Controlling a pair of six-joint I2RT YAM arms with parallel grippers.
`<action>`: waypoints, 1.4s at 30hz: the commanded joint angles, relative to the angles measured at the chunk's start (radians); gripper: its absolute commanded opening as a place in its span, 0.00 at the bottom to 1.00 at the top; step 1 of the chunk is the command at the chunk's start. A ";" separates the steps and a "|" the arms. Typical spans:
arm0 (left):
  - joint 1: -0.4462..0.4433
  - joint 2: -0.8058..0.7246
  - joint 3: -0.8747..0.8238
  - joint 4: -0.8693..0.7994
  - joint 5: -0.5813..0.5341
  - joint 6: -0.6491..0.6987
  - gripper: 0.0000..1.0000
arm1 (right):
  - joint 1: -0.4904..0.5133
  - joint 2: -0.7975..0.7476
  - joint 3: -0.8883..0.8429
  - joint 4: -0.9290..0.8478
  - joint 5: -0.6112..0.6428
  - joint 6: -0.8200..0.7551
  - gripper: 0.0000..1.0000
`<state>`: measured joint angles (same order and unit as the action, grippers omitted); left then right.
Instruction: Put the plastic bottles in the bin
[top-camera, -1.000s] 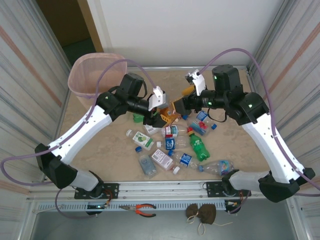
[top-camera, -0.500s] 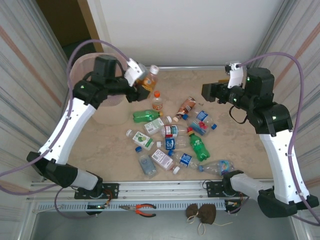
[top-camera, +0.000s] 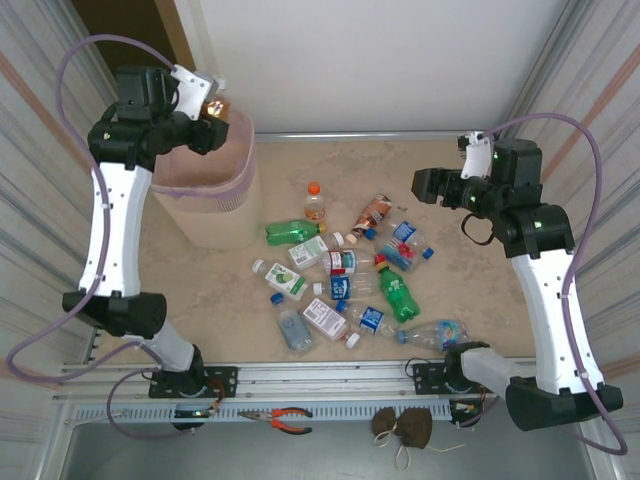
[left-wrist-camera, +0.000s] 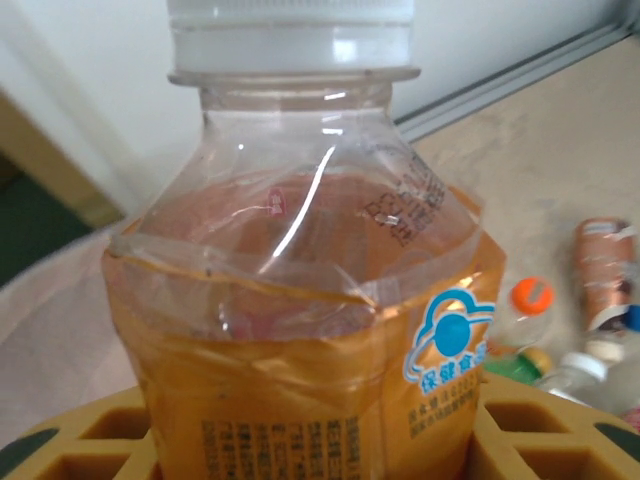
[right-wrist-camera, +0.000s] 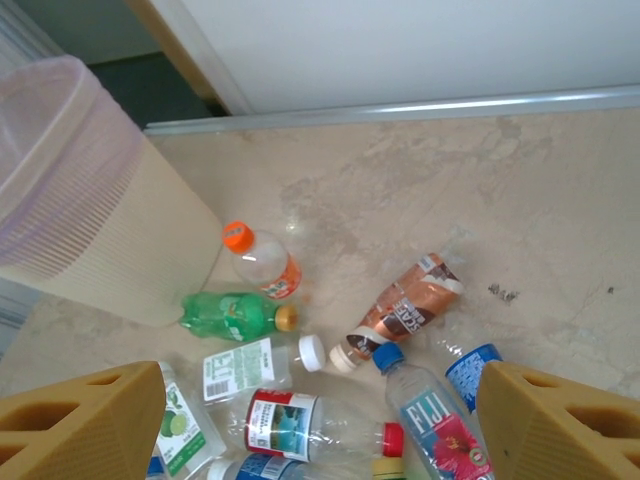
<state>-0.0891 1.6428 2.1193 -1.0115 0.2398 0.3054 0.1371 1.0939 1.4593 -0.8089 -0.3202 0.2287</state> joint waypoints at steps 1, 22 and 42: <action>0.050 0.038 0.037 -0.076 -0.085 -0.007 0.49 | -0.013 0.004 -0.023 0.001 -0.023 0.005 0.80; 0.139 0.267 -0.122 -0.065 -0.327 0.001 0.47 | -0.069 0.013 -0.094 0.001 -0.050 -0.023 0.80; 0.142 0.482 -0.176 -0.185 -0.370 -0.082 0.55 | -0.087 0.013 -0.140 0.025 -0.079 -0.026 0.80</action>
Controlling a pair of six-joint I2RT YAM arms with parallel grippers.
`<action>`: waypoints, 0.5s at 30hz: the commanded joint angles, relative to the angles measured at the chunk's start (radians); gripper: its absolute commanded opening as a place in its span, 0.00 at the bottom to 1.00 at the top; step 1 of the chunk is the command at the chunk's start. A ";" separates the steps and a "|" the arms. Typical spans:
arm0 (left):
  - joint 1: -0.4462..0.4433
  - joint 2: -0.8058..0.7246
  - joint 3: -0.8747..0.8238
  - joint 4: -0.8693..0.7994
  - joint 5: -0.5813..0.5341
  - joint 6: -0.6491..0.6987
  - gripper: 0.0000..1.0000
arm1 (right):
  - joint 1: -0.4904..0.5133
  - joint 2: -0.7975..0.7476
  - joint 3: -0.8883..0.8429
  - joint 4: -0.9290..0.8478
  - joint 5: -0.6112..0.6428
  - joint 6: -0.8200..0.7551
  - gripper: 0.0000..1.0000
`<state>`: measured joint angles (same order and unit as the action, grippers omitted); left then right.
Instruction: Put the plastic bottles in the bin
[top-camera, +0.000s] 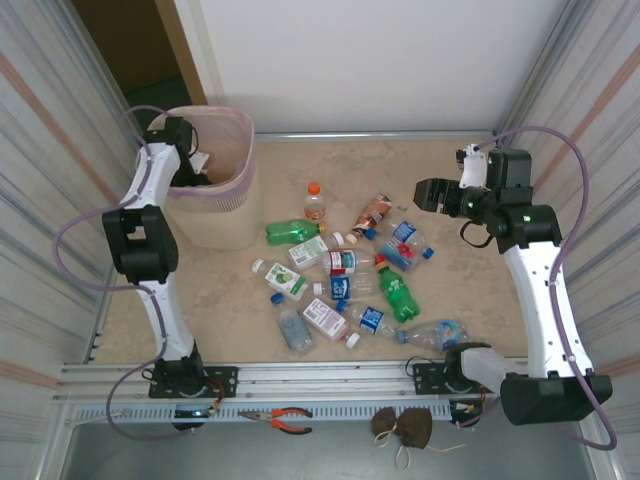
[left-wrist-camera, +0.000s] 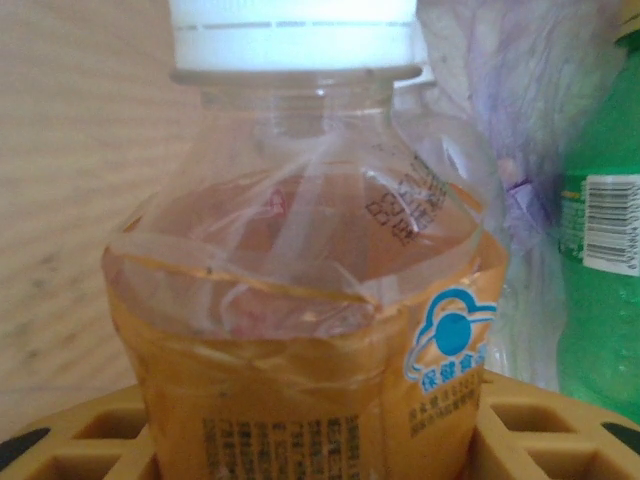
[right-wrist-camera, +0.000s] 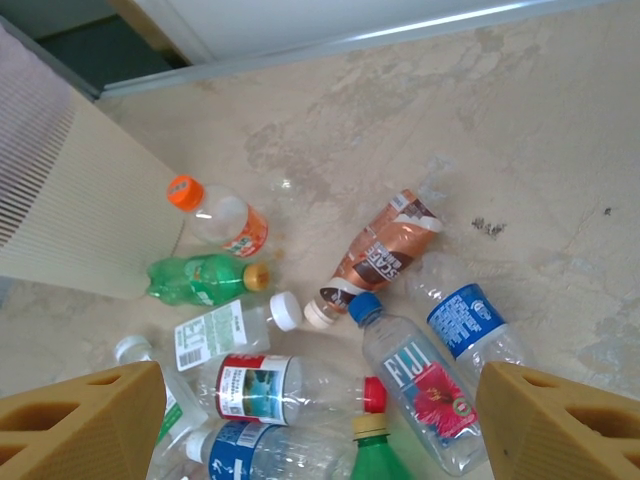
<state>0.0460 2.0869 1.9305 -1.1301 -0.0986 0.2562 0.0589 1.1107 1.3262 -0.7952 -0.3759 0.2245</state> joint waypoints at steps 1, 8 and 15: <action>0.006 0.049 0.017 -0.076 -0.032 -0.036 0.55 | -0.011 -0.004 -0.009 0.011 -0.023 -0.023 0.80; 0.006 0.117 0.022 -0.107 -0.008 -0.058 0.61 | -0.021 -0.008 -0.027 0.018 -0.032 -0.024 0.80; 0.005 0.103 0.027 -0.106 0.019 -0.064 0.73 | -0.025 -0.015 -0.036 0.016 -0.030 -0.022 0.80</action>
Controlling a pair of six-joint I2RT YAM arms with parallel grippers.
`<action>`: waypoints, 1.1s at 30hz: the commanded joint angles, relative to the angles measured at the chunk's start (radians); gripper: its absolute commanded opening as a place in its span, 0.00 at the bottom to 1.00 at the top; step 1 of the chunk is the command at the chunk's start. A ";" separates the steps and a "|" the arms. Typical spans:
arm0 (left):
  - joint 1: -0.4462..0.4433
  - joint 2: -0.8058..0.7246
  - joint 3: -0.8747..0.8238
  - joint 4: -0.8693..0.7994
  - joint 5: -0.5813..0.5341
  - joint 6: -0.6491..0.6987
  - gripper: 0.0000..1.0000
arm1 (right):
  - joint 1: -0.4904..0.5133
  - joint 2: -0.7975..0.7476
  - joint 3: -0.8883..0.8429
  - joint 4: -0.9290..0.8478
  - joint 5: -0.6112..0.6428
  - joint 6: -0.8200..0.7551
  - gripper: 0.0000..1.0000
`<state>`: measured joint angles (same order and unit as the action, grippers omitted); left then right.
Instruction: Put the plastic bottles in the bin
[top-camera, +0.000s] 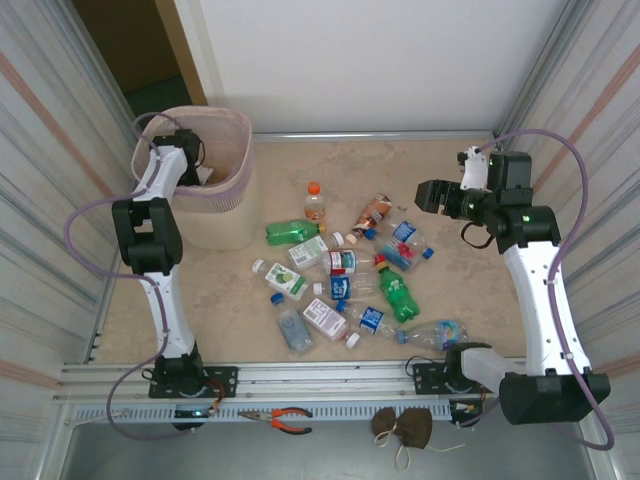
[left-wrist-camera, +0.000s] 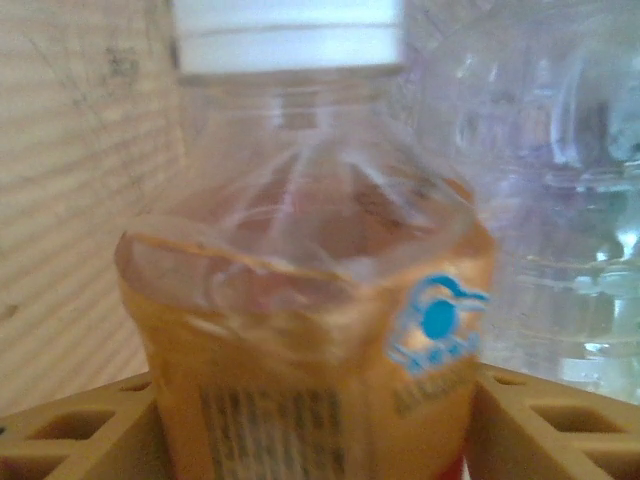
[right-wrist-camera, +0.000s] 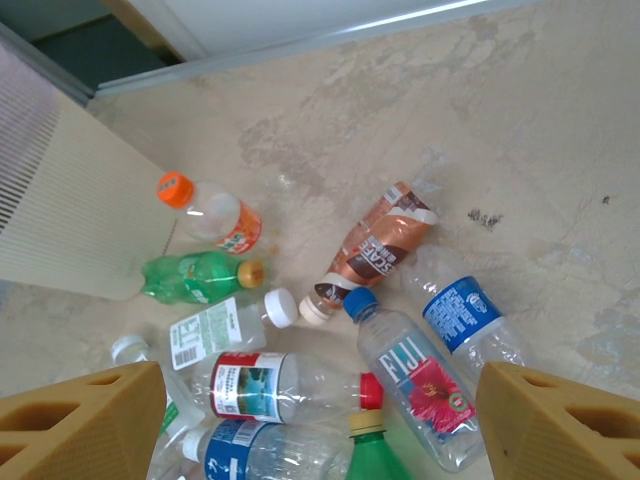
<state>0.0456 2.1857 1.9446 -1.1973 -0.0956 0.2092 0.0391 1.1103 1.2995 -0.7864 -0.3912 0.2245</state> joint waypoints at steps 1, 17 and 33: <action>0.006 0.000 0.016 -0.039 0.020 -0.017 0.74 | -0.004 -0.015 -0.010 0.006 -0.015 -0.022 0.80; 0.004 -0.134 0.099 -0.062 0.098 -0.027 0.82 | 0.030 -0.011 -0.008 0.039 -0.028 0.001 0.79; 0.013 -0.324 0.181 -0.084 0.235 -0.050 0.81 | 0.339 0.165 0.051 0.193 0.116 0.001 0.75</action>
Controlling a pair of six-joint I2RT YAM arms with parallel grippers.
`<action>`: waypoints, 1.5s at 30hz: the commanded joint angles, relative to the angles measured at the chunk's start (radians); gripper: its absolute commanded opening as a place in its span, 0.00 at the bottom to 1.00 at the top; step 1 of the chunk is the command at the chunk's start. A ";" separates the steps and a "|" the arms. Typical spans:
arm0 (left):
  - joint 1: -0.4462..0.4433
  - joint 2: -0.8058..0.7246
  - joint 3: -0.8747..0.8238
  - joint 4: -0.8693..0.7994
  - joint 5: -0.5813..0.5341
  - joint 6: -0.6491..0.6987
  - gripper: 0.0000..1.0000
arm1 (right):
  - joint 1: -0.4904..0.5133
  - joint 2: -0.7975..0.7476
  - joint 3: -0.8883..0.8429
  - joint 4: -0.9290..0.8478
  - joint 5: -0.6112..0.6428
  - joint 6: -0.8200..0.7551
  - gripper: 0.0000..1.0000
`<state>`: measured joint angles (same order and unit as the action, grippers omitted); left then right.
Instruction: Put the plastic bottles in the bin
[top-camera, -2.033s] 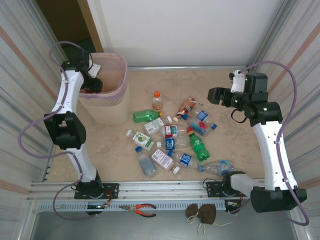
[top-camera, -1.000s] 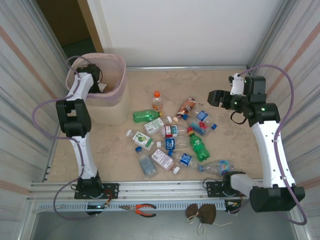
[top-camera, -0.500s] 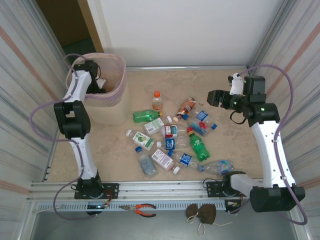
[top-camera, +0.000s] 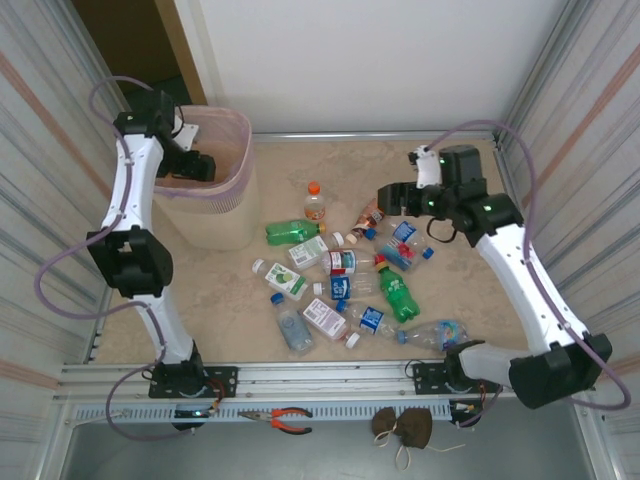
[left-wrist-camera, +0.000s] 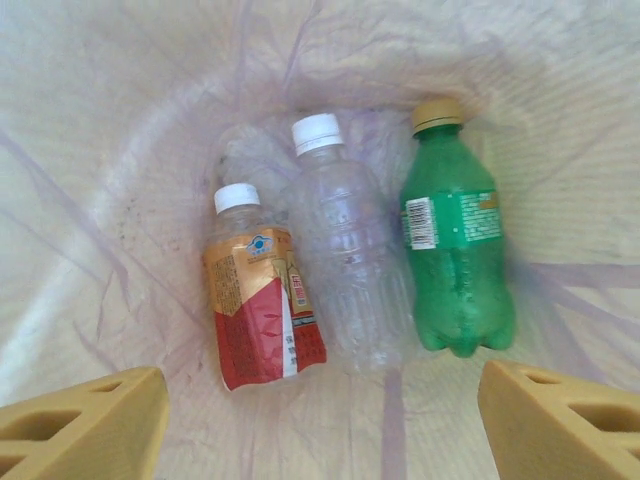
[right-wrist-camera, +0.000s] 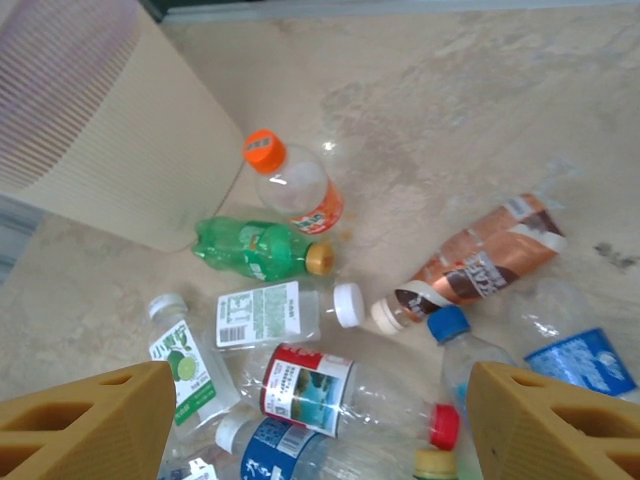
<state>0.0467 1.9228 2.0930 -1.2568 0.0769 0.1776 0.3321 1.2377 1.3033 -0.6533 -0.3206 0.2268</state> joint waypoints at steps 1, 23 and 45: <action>0.014 -0.077 0.032 -0.021 0.081 -0.021 0.80 | 0.067 0.062 0.059 0.067 0.055 -0.004 0.74; 0.048 -0.468 -0.213 0.252 0.420 -0.106 0.80 | 0.335 0.638 0.453 0.106 0.313 -0.059 0.65; 0.049 -0.529 -0.275 0.318 0.460 -0.119 0.80 | 0.329 0.890 0.635 0.083 0.425 -0.058 0.45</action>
<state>0.0906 1.4315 1.8229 -0.9649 0.5095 0.0727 0.6662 2.1170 1.9114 -0.5549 0.0834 0.1734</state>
